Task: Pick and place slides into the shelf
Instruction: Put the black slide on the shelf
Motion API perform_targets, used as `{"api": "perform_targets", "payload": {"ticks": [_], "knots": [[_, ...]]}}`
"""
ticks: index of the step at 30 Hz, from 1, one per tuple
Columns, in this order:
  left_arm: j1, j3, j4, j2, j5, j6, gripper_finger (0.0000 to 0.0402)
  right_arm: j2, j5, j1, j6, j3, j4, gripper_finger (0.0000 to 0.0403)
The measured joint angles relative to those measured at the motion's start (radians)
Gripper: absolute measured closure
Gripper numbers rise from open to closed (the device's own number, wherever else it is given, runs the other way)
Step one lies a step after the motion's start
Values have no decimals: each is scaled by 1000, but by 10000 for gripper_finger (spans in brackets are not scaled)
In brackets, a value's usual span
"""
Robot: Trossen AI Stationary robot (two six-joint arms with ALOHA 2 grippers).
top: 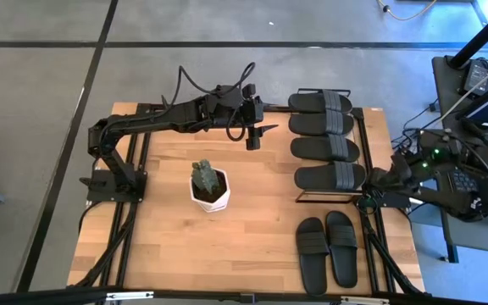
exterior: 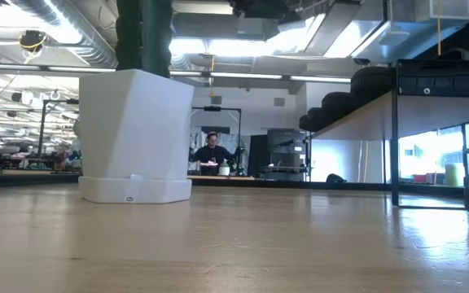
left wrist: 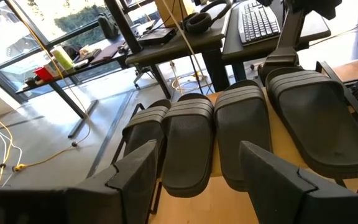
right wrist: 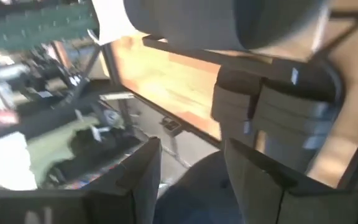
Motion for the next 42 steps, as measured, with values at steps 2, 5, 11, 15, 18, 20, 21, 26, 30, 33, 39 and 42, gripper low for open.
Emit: {"api": "perform_targets", "payload": {"ticks": [2,5,11,15,18,20,21,26,30,33,39,42], "knots": [[0,0,0,0,0,0,184,-46,-9,-3,74,-17,-1,224],[0,0,0,0,0,0,184,-106,-15,-38,134,-36,0,224],[0,0,-14,0,0,1,184,-222,-109,-124,292,-49,1,224],[0,0,-16,0,0,5,184,-267,-83,-156,11,-49,1,224],[0,0,-16,0,0,31,184,-270,-76,-167,-249,-49,2,224],[0,0,-14,0,0,49,184,-262,-50,-169,-425,-49,1,224],[0,0,-14,0,0,53,184,-253,-39,-168,-510,-49,2,224],[0,0,-15,0,0,52,184,-189,134,-166,-899,-29,1,224],[0,0,-15,0,0,51,184,-149,471,-166,-1245,57,3,224],[0,0,-15,0,0,50,184,-130,589,-166,-1489,100,5,224],[0,0,-15,0,0,44,184,-79,586,-166,-1611,5,1,224],[0,0,-15,0,1,44,184,-39,528,-166,-1688,-88,-1,224]]}}
